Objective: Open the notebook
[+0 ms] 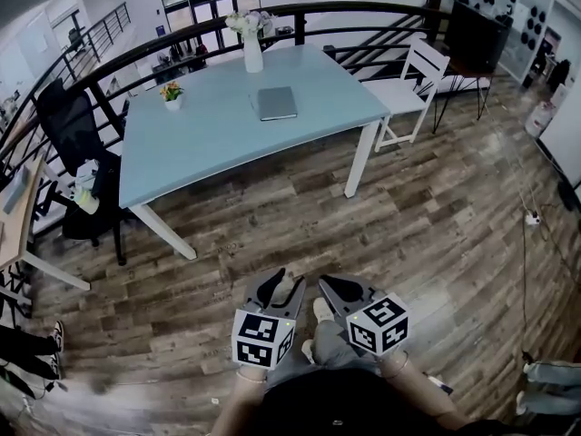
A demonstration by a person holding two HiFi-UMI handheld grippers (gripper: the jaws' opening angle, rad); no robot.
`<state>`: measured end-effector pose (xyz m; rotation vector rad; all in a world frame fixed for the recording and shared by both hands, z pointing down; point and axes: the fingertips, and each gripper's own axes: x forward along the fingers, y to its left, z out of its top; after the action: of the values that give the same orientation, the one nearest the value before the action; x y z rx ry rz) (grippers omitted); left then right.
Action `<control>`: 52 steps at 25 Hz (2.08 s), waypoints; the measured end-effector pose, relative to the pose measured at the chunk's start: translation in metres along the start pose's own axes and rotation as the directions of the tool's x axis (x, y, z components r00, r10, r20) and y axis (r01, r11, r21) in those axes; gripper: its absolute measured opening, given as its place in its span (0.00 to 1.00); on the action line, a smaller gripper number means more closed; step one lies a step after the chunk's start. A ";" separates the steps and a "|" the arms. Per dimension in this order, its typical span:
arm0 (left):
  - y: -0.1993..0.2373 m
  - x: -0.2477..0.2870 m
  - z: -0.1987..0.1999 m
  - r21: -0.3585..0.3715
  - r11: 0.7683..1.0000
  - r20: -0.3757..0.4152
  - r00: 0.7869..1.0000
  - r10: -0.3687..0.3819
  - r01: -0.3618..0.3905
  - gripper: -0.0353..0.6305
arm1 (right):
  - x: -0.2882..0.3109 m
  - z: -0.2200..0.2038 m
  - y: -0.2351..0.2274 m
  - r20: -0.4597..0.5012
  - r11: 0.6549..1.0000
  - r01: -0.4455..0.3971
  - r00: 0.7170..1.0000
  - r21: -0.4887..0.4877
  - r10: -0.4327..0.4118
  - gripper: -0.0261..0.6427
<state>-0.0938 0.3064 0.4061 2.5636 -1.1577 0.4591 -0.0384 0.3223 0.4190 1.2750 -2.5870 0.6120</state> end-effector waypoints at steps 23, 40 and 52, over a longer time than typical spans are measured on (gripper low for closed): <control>0.139 0.108 0.065 -0.021 0.991 -0.007 0.991 0.132 -0.132 0.29 | 0.150 0.087 -0.101 -0.031 0.995 -0.098 0.995 -0.026 0.097 0.05; 0.223 0.221 0.122 -0.024 0.977 -0.040 0.977 0.211 -0.212 0.29 | 0.238 0.149 -0.201 -0.033 0.986 -0.167 0.986 -0.013 0.166 0.05; 0.245 0.265 0.126 -0.033 0.981 -0.086 0.979 0.186 -0.190 0.30 | 0.255 0.155 -0.247 -0.023 0.992 -0.113 0.993 0.056 0.115 0.05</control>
<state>-0.0929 -0.0753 0.4297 2.3872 -1.3711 0.5729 0.0029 -0.0624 0.4368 1.1328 -2.6532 0.7195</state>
